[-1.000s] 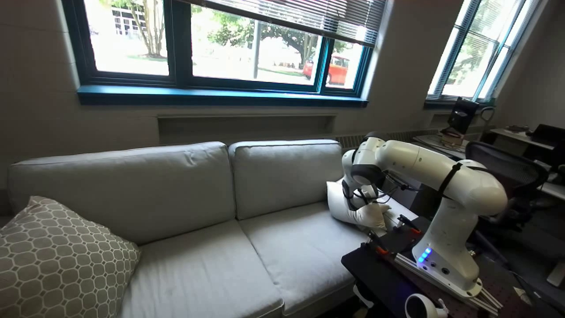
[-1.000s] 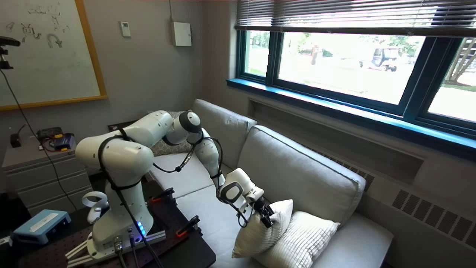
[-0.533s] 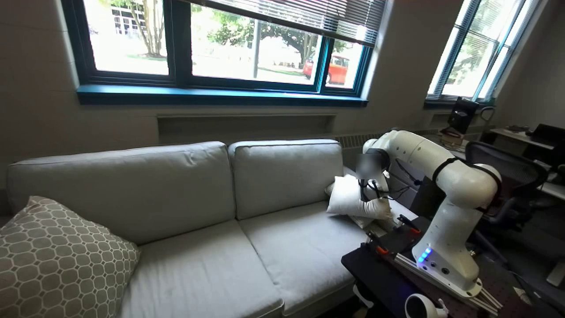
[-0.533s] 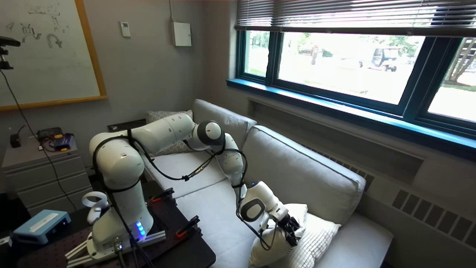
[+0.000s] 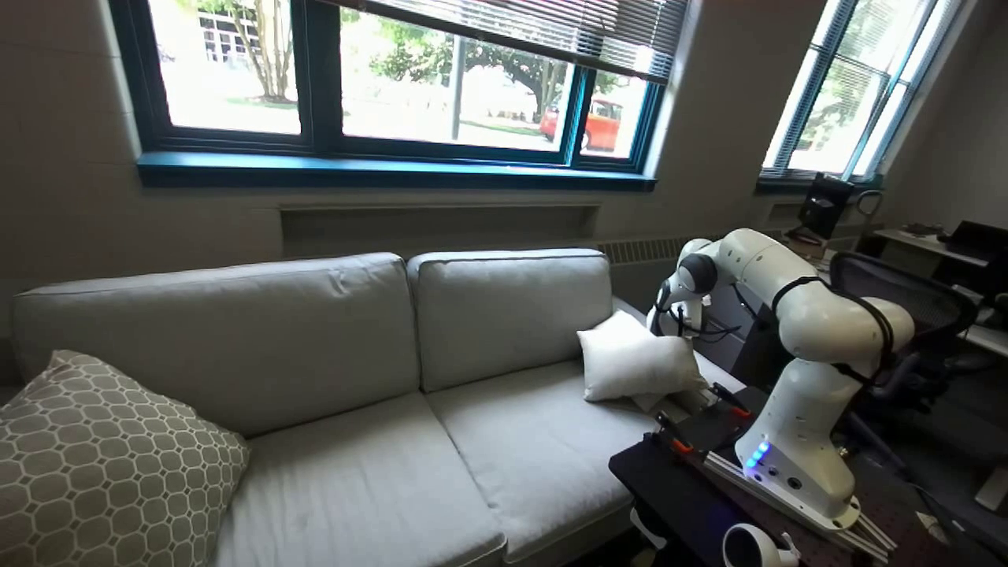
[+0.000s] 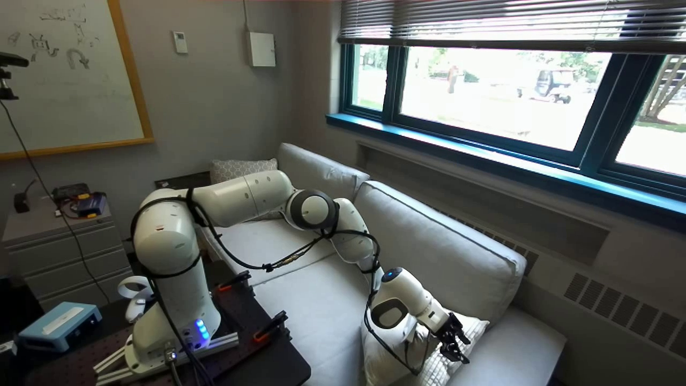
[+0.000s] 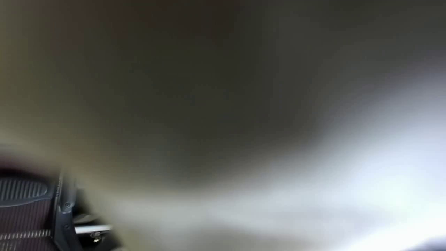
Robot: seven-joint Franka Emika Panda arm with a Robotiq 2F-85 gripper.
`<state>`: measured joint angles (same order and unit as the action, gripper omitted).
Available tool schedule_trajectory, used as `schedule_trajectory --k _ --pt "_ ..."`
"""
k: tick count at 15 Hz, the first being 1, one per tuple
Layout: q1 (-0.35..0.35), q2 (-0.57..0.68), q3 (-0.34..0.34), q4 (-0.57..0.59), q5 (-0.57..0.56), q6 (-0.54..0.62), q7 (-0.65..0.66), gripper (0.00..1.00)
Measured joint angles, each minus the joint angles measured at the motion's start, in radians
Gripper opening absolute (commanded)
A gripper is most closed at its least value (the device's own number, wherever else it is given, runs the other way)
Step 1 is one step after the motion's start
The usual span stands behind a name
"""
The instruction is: Arrange the cushions, one in front of the other, against the armrest
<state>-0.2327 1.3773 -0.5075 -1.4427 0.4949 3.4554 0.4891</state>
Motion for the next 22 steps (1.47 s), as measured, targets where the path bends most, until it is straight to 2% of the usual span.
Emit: schedule_trajectory --k 3,5,15,18,22 --pt "0.018 -0.009 -0.006 0.051 0.048 0.001 -0.037 1.0" --pt "0.057 -0.014 -0.03 0.08 0.067 0.001 -0.046 1.0" --pt "0.411 -0.023 -0.306 0.146 0.07 0.0 0.074 1.0" --pt "0.494 -0.023 -0.348 0.167 0.066 0.0 0.08 1.0" --pt "0.585 -0.024 -0.358 0.185 0.047 0.0 0.08 1.0"
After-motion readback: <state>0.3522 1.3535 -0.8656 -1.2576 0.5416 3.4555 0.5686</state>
